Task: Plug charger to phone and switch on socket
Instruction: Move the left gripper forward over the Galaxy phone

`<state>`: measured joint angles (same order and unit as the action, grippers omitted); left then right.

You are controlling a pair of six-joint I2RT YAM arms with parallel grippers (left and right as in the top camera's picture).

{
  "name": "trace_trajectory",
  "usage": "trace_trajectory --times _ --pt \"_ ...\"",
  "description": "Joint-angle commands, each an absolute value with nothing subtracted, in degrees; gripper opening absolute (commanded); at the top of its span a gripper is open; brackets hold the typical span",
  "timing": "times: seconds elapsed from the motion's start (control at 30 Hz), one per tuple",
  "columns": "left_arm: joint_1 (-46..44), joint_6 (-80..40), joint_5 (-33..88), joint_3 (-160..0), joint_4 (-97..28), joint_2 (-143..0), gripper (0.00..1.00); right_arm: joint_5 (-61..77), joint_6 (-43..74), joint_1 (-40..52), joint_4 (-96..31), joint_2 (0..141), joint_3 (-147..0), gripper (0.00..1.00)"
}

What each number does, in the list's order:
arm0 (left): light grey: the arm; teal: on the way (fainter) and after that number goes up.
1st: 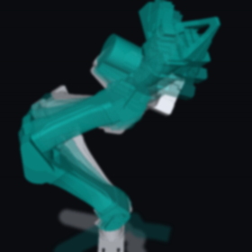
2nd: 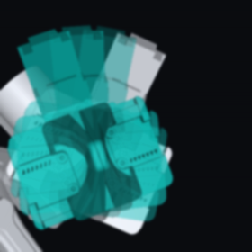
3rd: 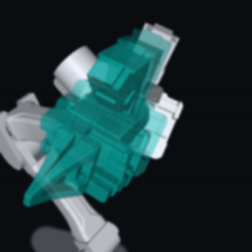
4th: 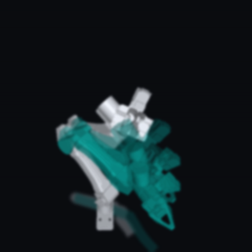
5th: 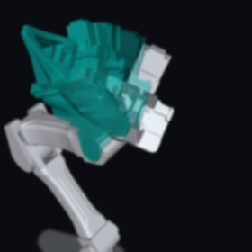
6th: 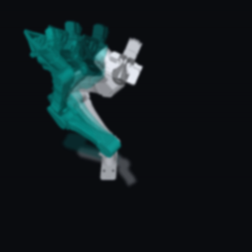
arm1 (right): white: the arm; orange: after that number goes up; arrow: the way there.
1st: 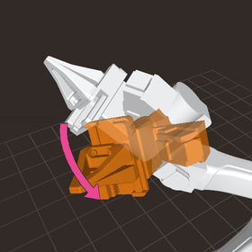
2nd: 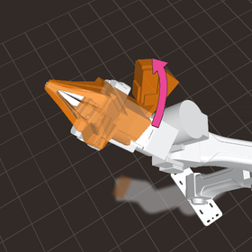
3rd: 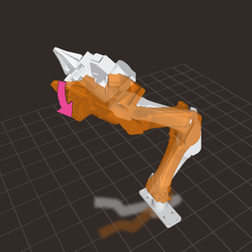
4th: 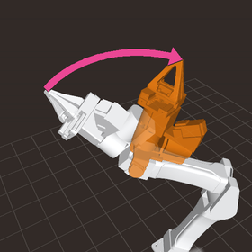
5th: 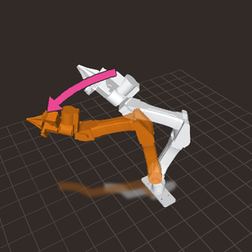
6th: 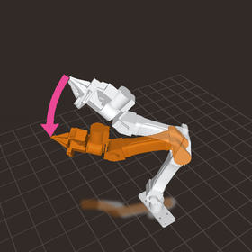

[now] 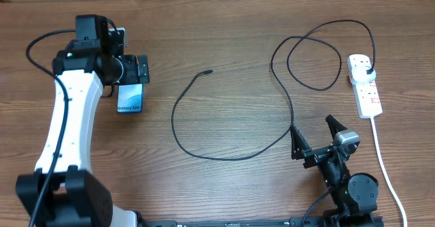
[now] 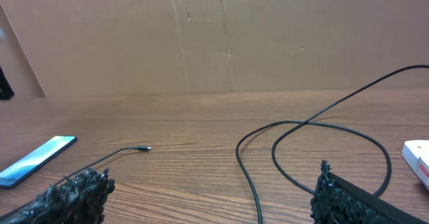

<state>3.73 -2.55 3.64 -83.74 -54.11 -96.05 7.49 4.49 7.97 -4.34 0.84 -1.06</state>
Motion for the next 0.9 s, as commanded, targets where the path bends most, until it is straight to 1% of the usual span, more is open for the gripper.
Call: trace_trajectory --times 0.0,0.3,0.53,0.67,0.87 --pt "3.4 -3.62 -0.49 -85.27 -53.74 -99.96 1.0 7.35 4.43 7.75 -4.12 0.45 -0.47 1.0" --pt "3.42 -3.38 -0.73 -85.27 -52.88 -106.94 1.0 7.38 4.43 7.75 -4.12 0.45 -0.47 1.0" --pt "3.62 -3.14 -1.19 -85.27 -49.93 -109.86 1.0 7.38 4.43 7.75 -4.12 0.45 -0.47 1.0" --pt "4.21 -2.94 -3.53 -85.27 -46.28 -111.37 0.99 7.35 4.43 7.75 -4.12 0.45 -0.47 1.0" --pt "5.1 -3.05 -2.87 -85.27 -44.66 -115.31 1.0 7.38 4.43 7.75 -4.12 0.45 -0.47 1.0"
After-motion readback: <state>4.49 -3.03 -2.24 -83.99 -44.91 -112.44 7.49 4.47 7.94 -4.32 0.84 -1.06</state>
